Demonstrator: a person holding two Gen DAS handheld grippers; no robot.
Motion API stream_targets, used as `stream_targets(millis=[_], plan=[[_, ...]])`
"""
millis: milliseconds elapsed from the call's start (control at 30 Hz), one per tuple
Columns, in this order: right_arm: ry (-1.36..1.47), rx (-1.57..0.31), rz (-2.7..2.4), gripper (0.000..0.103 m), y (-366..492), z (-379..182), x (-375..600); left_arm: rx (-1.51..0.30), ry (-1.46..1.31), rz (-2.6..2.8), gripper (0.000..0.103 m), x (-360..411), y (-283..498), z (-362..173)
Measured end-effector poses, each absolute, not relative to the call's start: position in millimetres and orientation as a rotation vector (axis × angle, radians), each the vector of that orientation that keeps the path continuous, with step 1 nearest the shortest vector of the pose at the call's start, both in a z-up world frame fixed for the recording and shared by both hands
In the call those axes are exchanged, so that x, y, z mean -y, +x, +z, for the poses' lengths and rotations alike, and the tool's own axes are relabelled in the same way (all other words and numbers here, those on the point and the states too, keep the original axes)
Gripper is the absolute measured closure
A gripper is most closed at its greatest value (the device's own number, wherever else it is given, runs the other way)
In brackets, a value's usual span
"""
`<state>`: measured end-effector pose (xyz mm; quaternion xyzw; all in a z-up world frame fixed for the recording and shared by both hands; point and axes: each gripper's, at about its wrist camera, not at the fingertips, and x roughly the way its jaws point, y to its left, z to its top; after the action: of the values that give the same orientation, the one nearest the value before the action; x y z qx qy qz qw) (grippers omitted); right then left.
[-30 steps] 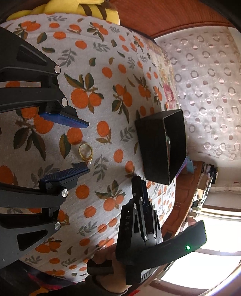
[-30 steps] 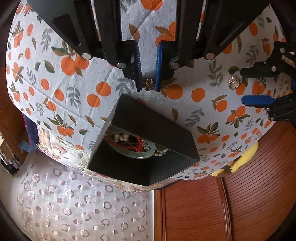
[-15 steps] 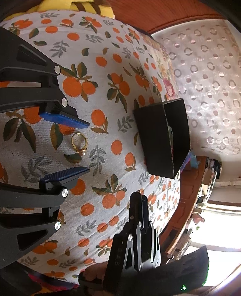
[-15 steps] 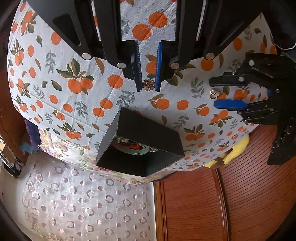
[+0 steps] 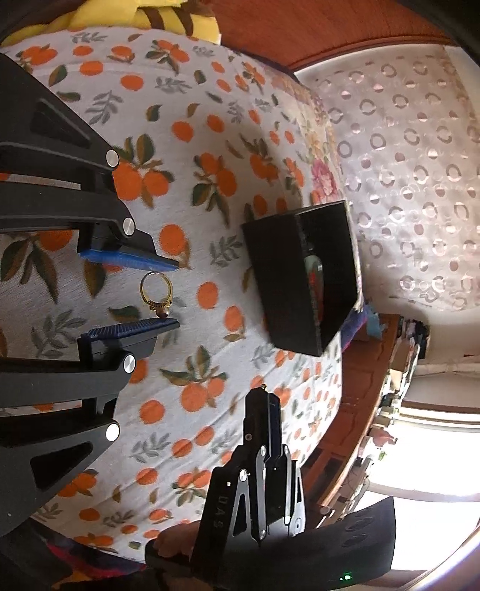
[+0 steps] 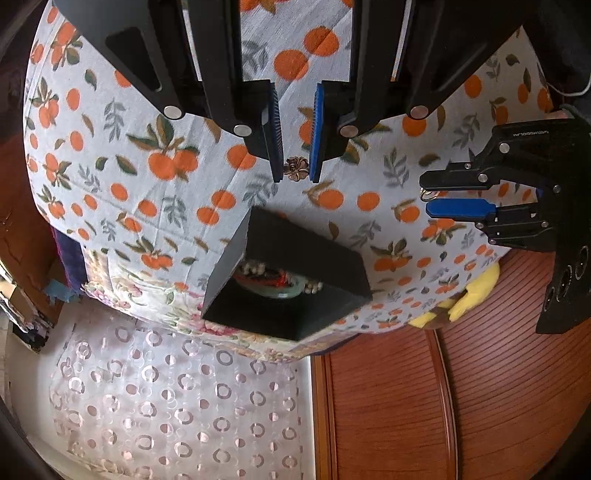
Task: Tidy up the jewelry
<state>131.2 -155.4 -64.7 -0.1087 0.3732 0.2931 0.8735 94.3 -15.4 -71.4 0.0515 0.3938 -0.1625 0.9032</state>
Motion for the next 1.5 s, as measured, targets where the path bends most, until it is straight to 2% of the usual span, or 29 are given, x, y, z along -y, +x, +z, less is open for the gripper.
stream_targets(millis=[633,700,733,1300,1333,1433,1500], plan=[[-0.117,-0.726,0.588,0.086,211,-31,135,-0.713,0.088,-0.272,0.079,8,155,-23],[-0.113,-0.728,0.583,0.068,215,-30,135,-0.713,0.083,-0.268,0.079,7,158,-22],[-0.108,-0.728,0.581,0.067,217,-30,135,-0.713,0.083,-0.263,0.079,7,161,-22],[-0.094,-0.705,0.541,0.067,197,-29,168,-0.697,0.065,-0.258,0.078,17,204,-16],[-0.094,-0.702,0.539,0.067,194,-29,170,-0.698,0.064,-0.258,0.078,17,204,-17],[-0.089,-0.694,0.533,0.067,187,-32,175,-0.689,0.08,-0.248,0.063,19,201,-18],[-0.08,-0.693,0.534,0.067,184,-32,177,-0.686,0.085,-0.246,0.06,20,199,-18]])
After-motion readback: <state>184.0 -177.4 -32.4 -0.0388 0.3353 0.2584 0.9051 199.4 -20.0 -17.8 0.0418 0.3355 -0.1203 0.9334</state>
